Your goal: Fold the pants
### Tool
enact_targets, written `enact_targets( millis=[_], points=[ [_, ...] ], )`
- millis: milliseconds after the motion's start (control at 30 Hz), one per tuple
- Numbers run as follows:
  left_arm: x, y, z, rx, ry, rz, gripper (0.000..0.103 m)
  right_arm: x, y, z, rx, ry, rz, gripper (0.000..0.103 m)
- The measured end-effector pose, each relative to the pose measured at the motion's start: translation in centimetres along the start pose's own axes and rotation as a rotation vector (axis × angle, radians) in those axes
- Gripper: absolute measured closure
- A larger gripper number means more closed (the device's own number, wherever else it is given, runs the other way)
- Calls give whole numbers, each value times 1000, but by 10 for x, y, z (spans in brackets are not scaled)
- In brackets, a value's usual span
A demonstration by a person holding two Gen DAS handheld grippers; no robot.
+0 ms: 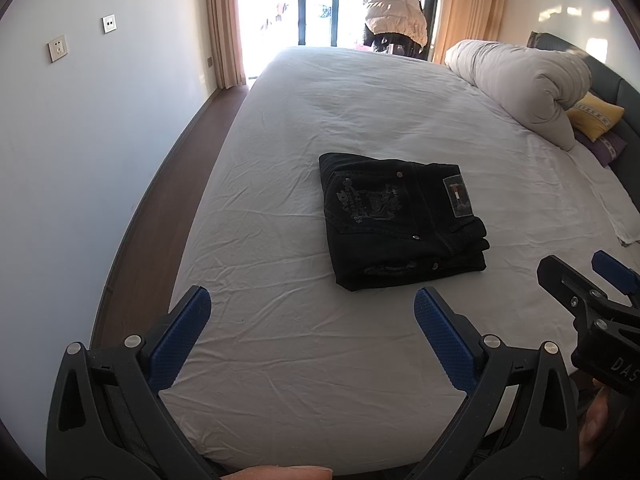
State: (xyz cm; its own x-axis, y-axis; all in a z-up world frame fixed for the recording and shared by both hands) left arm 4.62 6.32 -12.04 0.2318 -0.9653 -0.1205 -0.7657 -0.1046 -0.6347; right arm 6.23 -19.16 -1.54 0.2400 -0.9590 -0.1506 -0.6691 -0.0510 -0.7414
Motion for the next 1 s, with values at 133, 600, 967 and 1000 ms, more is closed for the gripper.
enact_targets(
  millis=[133, 600, 967, 1000],
  points=[
    [0, 0, 1, 0, 0, -1, 0, 0, 0, 0, 0, 0, 0, 0],
    [2, 1, 2, -3, 0, 0, 0, -1, 3, 0, -4, -1, 2, 0],
    [7, 1, 6, -6, 6, 2, 0, -1, 14, 0, -11, -5, 5, 0],
    [7, 1, 6, -3, 8, 2, 0, -1, 14, 0, -11, -5, 5, 0]
  ],
)
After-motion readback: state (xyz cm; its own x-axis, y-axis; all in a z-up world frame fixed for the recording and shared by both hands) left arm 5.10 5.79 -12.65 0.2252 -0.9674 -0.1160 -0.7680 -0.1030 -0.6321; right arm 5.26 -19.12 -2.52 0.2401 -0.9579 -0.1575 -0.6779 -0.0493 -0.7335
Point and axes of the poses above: each gripper's, at about its wrist camera, not at the fingertips, and z roughly the way its jaws point, x to its right, y to its underside, the point moved 5 cm from there along z, roughly the way its jaws point, and after that the axes turned 10 degrees about -y, right-handed, at the moved point
